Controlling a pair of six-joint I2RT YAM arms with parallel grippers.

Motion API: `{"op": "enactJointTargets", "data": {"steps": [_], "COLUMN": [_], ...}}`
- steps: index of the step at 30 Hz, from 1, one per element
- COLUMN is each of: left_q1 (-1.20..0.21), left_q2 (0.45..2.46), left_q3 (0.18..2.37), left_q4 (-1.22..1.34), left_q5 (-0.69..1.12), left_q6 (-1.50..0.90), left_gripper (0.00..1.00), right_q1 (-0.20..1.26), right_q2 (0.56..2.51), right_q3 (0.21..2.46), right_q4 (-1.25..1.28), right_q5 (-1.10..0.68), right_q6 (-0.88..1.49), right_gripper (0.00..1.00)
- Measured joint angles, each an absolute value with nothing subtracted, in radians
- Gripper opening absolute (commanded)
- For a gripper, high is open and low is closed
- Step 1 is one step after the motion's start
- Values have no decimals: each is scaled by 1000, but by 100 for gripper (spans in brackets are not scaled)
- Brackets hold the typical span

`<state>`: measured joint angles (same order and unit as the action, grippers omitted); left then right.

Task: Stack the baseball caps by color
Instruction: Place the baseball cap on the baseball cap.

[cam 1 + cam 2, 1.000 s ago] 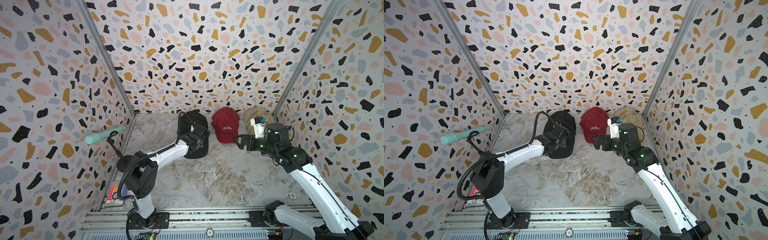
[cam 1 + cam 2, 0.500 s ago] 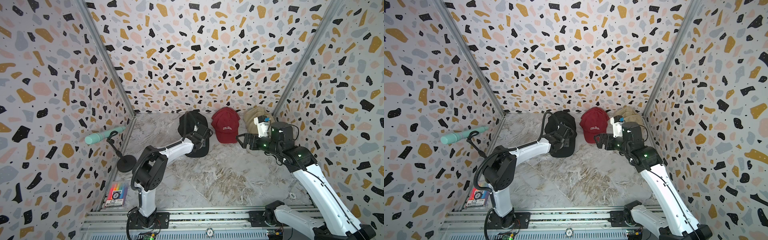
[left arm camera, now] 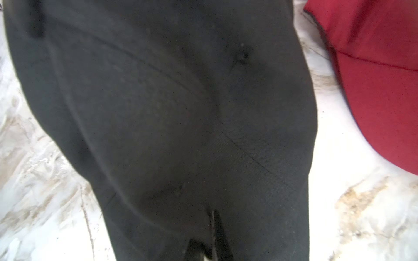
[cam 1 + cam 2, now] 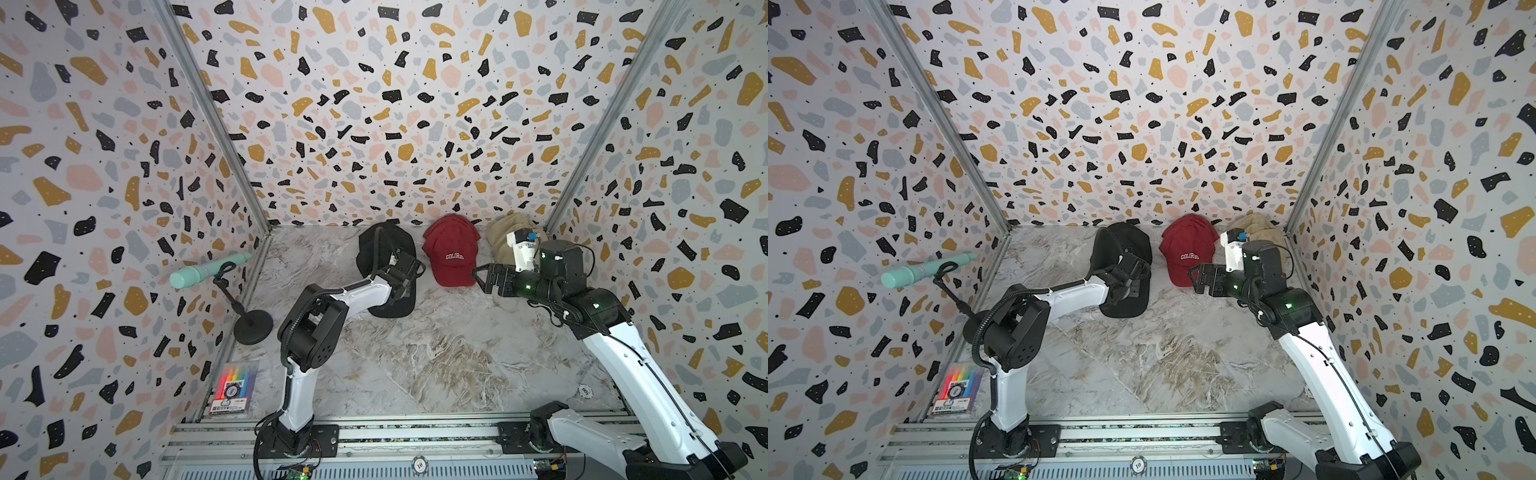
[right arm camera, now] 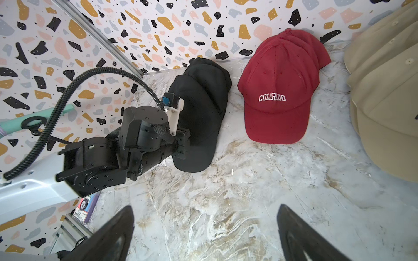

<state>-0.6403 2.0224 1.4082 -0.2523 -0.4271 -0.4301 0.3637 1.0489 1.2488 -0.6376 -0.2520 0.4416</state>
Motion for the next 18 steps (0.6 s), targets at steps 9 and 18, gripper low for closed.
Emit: {"op": "enactJointTargets", "data": {"steps": [9, 18], "left_q1": [-619, -612], "left_q2": [2034, 2039], "left_q3": [1408, 1420], "left_q4": [-231, -225], "left_q5": [-399, -392], "left_q6": [-415, -407], "left_gripper": [30, 0], "right_q1": [364, 364], "right_q2": [1049, 1049], "right_q3": [1249, 1249], "right_q4": [-638, -638], "right_q5": [-242, -237], "right_q6": [461, 486], "right_gripper": [99, 99]}}
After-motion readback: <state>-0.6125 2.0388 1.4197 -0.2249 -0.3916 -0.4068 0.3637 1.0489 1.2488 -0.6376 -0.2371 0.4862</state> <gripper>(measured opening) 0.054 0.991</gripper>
